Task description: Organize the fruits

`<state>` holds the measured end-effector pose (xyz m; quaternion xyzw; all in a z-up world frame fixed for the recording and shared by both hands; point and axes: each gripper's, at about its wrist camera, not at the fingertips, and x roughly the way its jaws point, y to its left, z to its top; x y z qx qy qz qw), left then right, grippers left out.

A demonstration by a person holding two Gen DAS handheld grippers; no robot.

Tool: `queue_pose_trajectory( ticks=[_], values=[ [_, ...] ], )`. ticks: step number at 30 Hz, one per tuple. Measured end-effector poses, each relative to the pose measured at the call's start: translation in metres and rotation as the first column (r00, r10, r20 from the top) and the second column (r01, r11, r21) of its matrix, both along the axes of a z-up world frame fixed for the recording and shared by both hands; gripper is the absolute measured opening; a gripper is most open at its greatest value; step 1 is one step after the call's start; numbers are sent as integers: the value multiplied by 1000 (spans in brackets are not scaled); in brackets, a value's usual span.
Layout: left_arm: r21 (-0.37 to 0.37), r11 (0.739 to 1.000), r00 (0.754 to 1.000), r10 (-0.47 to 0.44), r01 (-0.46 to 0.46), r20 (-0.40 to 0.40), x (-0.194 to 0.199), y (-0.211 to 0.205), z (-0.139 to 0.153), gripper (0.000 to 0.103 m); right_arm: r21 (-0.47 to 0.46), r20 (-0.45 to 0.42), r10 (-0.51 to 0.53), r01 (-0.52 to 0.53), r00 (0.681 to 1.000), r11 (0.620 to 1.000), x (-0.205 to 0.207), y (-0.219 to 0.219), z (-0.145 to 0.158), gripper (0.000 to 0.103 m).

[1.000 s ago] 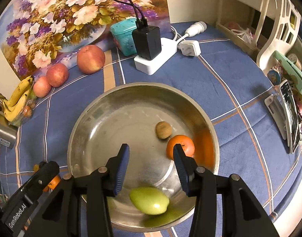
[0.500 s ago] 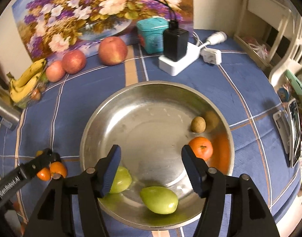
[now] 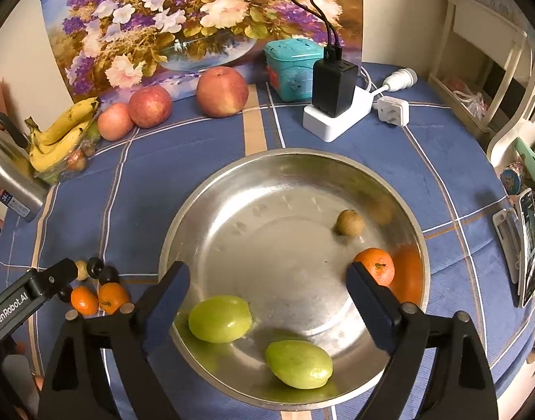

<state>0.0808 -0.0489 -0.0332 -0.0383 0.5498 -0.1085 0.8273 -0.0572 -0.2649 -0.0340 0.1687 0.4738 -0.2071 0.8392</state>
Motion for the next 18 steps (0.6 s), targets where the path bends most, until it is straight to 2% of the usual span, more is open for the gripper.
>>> queue_pose_trajectory(
  ticks=[10, 18],
  values=[
    [3, 1000, 998, -4, 4, 58, 4, 10, 4, 103, 10, 52, 24, -24, 998, 1000, 2, 8, 2, 91],
    [25, 997, 995, -71, 69, 72, 11, 14, 6, 103, 64, 86, 74, -80, 994, 995, 10, 23, 1, 91]
  ],
)
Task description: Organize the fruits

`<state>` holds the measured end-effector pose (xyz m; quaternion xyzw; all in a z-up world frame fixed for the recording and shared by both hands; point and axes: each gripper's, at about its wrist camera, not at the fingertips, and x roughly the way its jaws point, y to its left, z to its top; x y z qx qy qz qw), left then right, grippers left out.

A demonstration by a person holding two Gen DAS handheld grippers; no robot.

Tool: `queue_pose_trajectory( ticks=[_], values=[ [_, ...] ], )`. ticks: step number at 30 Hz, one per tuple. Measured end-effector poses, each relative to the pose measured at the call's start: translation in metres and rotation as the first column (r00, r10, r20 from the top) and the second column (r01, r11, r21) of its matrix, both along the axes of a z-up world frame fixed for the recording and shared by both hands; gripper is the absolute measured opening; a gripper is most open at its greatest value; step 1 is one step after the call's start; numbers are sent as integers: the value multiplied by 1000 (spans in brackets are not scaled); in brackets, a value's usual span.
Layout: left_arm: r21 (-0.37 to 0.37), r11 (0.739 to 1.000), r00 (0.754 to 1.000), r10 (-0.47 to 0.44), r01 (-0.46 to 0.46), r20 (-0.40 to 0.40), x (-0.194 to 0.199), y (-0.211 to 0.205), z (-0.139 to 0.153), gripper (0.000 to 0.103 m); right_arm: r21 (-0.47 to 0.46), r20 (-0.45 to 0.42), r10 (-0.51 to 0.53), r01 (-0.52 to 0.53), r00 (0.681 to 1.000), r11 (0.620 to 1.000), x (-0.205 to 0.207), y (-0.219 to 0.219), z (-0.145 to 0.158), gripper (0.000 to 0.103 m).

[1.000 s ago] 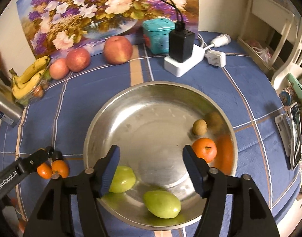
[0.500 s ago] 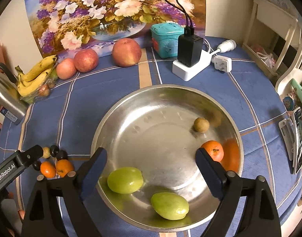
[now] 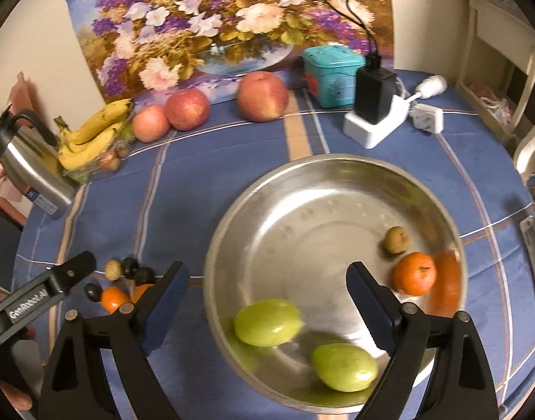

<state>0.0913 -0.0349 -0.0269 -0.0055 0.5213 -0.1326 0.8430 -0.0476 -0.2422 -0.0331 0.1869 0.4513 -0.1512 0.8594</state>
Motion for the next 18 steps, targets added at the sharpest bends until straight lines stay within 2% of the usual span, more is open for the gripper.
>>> queue_pose_trajectory(
  ticks=[4, 11, 18],
  values=[
    [-41, 999, 1000, -21, 21, 4, 4, 7, 6, 103, 7, 14, 8, -8, 1000, 1000, 3, 9, 2, 91],
    [-4, 1000, 999, -2, 2, 36, 15, 30, 16, 103, 48, 47, 10, -12, 999, 999, 6, 17, 7, 91],
    [26, 999, 998, 35, -36, 45, 25, 58, 17, 103, 41, 63, 49, -52, 997, 998, 15, 39, 11, 91]
  ],
)
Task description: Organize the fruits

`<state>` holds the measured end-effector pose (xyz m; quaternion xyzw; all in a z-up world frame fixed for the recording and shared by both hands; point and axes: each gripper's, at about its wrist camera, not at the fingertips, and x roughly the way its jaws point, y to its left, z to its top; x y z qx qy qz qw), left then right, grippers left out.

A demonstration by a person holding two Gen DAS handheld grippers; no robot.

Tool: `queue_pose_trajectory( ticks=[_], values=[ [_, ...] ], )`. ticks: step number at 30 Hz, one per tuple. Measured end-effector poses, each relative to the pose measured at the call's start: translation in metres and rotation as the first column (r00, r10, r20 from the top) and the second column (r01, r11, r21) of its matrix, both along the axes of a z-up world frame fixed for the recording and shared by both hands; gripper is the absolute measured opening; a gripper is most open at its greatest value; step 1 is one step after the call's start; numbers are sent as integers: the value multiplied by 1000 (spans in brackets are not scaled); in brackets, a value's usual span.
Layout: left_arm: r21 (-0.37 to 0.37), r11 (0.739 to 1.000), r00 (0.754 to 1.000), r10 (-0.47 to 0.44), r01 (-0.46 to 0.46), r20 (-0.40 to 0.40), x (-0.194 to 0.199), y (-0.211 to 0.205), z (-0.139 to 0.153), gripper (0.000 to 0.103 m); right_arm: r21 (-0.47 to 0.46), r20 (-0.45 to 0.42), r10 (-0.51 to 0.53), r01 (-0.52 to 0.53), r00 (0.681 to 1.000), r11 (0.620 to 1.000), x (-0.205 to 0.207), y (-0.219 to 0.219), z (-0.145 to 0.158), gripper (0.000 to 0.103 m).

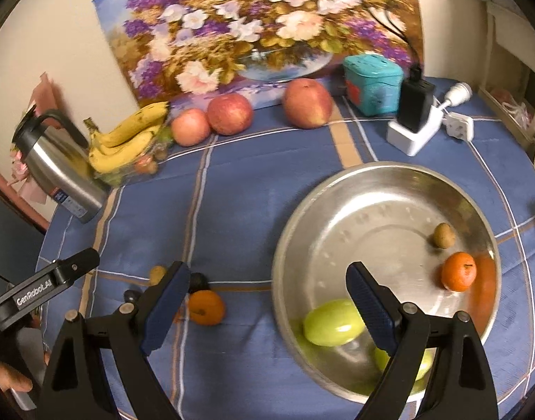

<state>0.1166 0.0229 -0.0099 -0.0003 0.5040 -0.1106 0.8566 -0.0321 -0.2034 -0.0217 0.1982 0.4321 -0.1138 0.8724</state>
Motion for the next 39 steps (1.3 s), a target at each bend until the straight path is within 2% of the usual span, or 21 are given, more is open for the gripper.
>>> queue_pose_trajectory(
  ticks=[5, 9, 12, 13, 15, 17, 21, 26, 28, 34, 39],
  values=[
    [-19, 999, 999, 26, -26, -19, 6, 15, -4, 103, -7, -8, 49, -49, 999, 999, 11, 23, -1, 91],
    [-40, 998, 997, 42, -44, -66, 12, 20, -14, 102, -24, -16, 89, -89, 996, 996, 19, 42, -4, 85],
    [-45, 998, 994, 37, -42, -107, 15, 18, -26, 102, -26, -25, 113, -114, 993, 993, 24, 54, -7, 84],
    [-48, 998, 992, 31, -37, -124, 16, 16, -30, 101, -32, -31, 121, -122, 992, 992, 26, 57, -9, 82],
    [-49, 998, 989, 18, -25, -149, 16, 12, -38, 99, -39, -49, 138, -140, 989, 989, 30, 64, -15, 70],
    [-44, 999, 985, 6, -14, -170, 15, 7, -45, 92, -37, -73, 147, -150, 986, 988, 33, 67, -22, 69],
    [-46, 999, 977, -12, 2, -214, 15, -1, -59, 87, -8, -119, 146, -148, 982, 989, 37, 66, -38, 63],
    [-67, 998, 967, -20, 3, -252, 14, -4, -66, 75, 34, -148, 145, -141, 978, 989, 38, 63, -51, 62],
    [-76, 997, 965, -21, 1, -263, 14, -5, -69, 72, 41, -160, 146, -141, 976, 989, 38, 63, -55, 60],
    [-112, 994, 953, -25, -10, -303, 15, -6, -76, 50, 58, -180, 151, -143, 972, 988, 38, 63, -62, 54],
    [-119, 993, 950, -23, -15, -312, 14, -7, -77, 40, 66, -187, 159, -149, 970, 987, 39, 64, -64, 48]
  ],
)
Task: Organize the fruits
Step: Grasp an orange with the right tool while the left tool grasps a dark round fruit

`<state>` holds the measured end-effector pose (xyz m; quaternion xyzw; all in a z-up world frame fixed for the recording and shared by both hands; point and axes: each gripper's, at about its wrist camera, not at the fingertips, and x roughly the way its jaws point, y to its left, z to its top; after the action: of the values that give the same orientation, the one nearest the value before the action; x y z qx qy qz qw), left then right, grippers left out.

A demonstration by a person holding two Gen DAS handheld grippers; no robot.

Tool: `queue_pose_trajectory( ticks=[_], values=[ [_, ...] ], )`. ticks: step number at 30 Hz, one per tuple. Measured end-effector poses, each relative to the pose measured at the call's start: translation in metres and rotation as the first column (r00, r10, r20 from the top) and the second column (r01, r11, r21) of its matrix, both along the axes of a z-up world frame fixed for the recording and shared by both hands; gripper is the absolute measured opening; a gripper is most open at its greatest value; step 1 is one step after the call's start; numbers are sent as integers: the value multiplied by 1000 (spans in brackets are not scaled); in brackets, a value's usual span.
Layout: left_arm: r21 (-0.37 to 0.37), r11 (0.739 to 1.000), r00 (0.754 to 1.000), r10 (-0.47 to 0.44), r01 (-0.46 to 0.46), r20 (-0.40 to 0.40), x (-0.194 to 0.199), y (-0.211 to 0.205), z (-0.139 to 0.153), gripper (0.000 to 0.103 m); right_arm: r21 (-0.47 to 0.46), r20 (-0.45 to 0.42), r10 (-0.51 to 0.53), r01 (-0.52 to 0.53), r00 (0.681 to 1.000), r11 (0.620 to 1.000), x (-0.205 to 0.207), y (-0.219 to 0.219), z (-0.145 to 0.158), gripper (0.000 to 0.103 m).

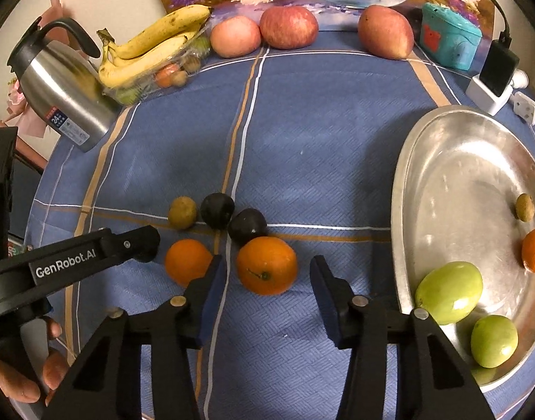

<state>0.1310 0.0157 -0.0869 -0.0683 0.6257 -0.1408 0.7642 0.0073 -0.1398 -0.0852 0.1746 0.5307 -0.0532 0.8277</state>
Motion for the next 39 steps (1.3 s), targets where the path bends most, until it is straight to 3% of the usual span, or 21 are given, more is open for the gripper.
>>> queue_pose_trajectory(
  ticks=[7, 20, 29, 39],
  values=[
    [-31, 999, 999, 30, -31, -9, -1, 5, -1, 30, 4, 0, 7, -7, 1000, 1000, 1, 0, 0, 38],
    [-52, 998, 999, 39, -39, -2, -3, 8, 3, 29, 4, 2, 11, -11, 1000, 1000, 0, 0, 3, 36],
    [-93, 995, 995, 50, -42, 85, -5, 11, 35, 29, -45, 56, -16, 19, 998, 999, -5, -5, 30, 36],
    [-106, 994, 994, 50, -40, 97, 10, -7, 47, 29, -93, 37, -60, 63, 997, 994, 10, -25, 46, 36]
  ],
)
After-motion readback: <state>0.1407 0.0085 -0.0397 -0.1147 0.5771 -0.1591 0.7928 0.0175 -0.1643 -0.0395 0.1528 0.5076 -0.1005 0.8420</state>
